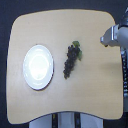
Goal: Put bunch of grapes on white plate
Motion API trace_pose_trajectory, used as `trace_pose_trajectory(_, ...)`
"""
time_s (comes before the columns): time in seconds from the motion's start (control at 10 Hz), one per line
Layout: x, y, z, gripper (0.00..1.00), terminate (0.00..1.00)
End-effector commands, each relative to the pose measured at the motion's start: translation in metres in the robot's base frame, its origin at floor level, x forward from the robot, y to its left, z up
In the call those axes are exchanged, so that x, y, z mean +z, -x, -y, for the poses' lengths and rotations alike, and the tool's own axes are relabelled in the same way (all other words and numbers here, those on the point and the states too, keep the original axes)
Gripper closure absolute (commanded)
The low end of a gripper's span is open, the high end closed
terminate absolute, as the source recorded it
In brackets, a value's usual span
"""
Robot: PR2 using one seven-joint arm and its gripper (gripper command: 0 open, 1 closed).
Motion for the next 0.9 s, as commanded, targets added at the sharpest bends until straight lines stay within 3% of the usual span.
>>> trace_pose_trajectory(0.0,-0.010,-0.004,-0.054,0.00,0.00)
trace_pose_trajectory(0.3,-0.031,-0.014,-0.102,0.00,0.00)
trace_pose_trajectory(0.8,-0.060,-0.030,-0.133,0.00,0.00)
